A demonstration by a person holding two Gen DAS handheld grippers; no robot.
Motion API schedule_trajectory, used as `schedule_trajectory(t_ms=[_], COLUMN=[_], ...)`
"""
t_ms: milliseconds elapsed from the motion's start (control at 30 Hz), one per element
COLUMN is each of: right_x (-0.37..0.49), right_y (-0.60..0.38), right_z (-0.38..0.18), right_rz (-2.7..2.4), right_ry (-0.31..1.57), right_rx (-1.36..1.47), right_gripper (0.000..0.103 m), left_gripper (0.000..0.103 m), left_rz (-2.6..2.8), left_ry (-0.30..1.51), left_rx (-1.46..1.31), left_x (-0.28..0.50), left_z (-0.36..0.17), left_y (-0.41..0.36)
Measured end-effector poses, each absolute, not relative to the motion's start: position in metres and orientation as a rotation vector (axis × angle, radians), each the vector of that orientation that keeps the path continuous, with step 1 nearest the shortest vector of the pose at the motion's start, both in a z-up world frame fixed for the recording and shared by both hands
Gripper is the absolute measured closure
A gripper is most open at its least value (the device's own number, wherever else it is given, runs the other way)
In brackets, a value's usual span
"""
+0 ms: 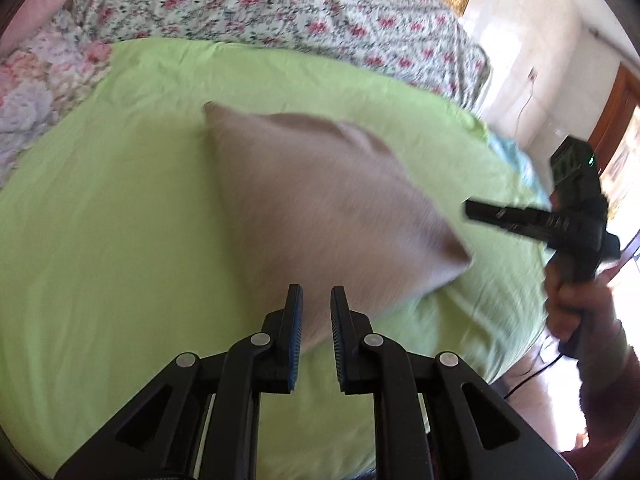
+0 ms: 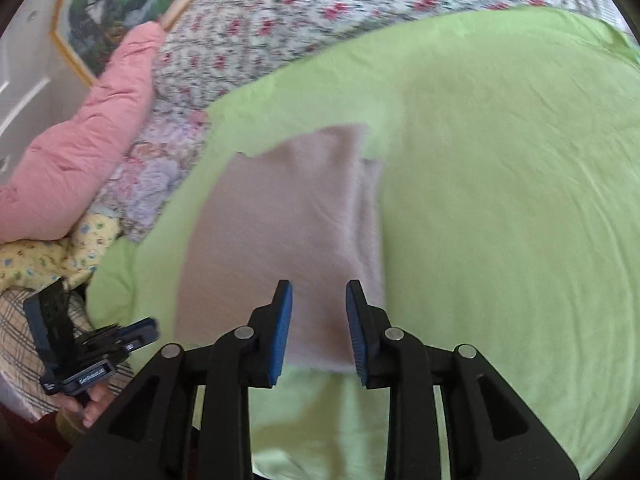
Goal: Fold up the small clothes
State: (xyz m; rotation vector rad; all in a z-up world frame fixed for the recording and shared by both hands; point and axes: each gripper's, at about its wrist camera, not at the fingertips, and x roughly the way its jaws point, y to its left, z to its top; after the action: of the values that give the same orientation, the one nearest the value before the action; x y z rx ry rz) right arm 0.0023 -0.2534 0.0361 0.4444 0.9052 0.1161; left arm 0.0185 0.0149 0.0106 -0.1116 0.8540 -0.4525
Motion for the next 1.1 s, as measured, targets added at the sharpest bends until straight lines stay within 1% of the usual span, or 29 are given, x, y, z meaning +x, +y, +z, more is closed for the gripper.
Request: schedule_trajectory(t_ms=[100,233,300,400,667,767,800,833,867,900,933,1100], right_x=[0.016,0.016,0.009,0.008,-0.01,-0.014,-0.015,-0.012,-0.01,-0.007,-0.002,0.037], right_y=[-0.236,-0.235,-0.24,-0.248,-0.235,-0.236,-0.237,-0.237,-0.236,-0.234,-0.236,-0.239], right_z=[0.024,-0.012,-0.023,-0.021,-0.005,0.005,0.009,0.016,0.021,0.027,0.032,0.043], right_rz=[0.149,0.067,0.063,0.079,0.065,0.065,0.069,0.073,0.072,0.07,0.07,0.087], right_ry=[0.947,1.054,1.04,1.016,1.008,0.988,0.979,0.962,0.95,0.937,0.922,0.876], right_rx=[0.389,0.294,0.29,0.346,0.306,0.348,0.356,0.359,0.36,0.361,0.366,0.386], right_gripper=[0.074,0.074,0.075,0.075,0.074,0.074,0.074,0.074,0.073,0.07,0.066,0.065], left_gripper=[0.089,0.09,0.09,0.09,0.09,0.085,0.081,0.071,0.064,0.054,0.053,0.053], left_rz=[-0.444,-0.426,-0.436,-0.435,-0.418,-0.427,-0.423,-0.417,-0.409,-0.395,-0.376,-0.307], left_ry=[0.896,0.974,0.958,0.966,0.977,0.964,0.952,0.938,0.924,0.911,0.9,0.868], left_rx=[-0.097,-0.029,-0.044,-0.064,-0.075,-0.087,-0.085,-0.086,-0.091,-0.098,-0.103,-0.146], left_x=[0.035,0.04,0.037,0.039,0.024,0.026,0.027,0.03,0.034,0.041,0.048,0.094], left_z=[-0.005,-0.041,-0.043,-0.039,-0.034,-0.022,-0.017,-0.012,-0.006,-0.001,0.004,0.019], left_y=[0.005,0.003,0.005,0.006,0.009,0.011,0.013,0.015,0.018,0.02,0.023,0.029])
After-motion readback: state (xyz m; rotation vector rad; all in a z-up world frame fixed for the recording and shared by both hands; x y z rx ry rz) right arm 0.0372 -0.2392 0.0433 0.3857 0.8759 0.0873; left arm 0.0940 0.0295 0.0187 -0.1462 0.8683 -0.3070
